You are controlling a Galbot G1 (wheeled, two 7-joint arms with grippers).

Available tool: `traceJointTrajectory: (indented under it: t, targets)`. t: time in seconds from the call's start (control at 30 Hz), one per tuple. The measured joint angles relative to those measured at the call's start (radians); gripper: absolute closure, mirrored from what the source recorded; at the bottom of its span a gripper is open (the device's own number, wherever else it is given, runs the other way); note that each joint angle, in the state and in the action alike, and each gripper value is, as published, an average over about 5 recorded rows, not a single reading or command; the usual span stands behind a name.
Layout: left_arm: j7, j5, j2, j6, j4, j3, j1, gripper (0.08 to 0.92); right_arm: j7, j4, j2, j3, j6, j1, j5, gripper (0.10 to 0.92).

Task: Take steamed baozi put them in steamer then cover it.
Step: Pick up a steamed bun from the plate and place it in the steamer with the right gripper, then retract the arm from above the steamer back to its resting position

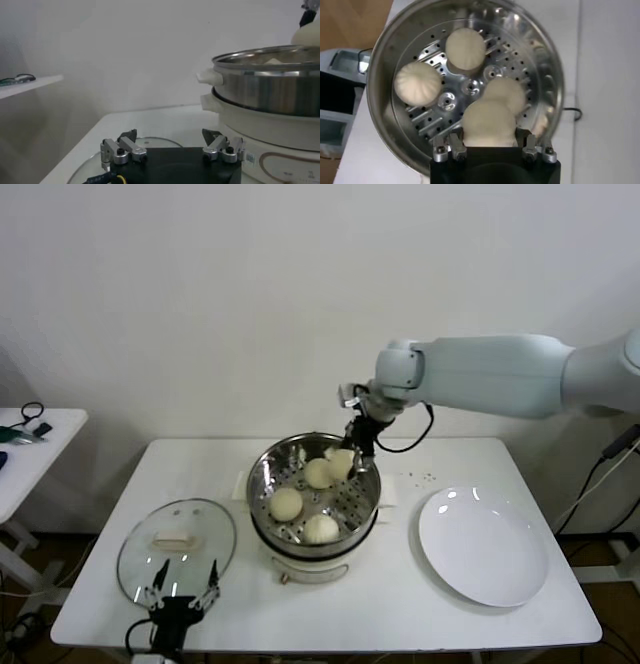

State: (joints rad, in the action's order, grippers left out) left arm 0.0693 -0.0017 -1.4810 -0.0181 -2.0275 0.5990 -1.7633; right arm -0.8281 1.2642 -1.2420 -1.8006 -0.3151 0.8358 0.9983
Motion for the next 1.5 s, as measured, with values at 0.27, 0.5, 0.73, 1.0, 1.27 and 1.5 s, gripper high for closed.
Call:
traceJointTrajectory:
  t: [0.27,0.5,0.73,1.0,1.27,1.5]
  targets:
    - [0.0,-0.003,0.0,0.0,0.004,0.002,0.008,0.177,0.017,0.022,-0.011,-0.026,-0.013,-0.026,0.001,0.355]
    - [0.0,-0.002,0.0,0.001,0.006,-0.001,0.01,0.177,0.019,0.026,-0.017,-0.037,-0.018,-0.031,-0.003,0.355]
    - [0.0,0.0,-0.001,0.001,0.006,-0.003,0.01,0.177,0.018,0.03,-0.017,-0.05,-0.022,-0.031,-0.009,0.355]
    - [0.0,0.001,-0.001,0.001,0.008,-0.003,0.009,0.177,0.022,0.027,-0.015,-0.047,-0.034,-0.033,-0.005,0.219]
    - [0.001,0.001,-0.001,0.001,0.008,-0.002,0.01,0.177,0.008,0.029,0.001,-0.031,-0.032,-0.021,-0.004,0.203]
    - [0.001,0.004,0.002,0.001,0.006,-0.002,0.008,0.177,0.002,0.029,0.043,-0.001,-0.011,-0.003,0.011,0.203]
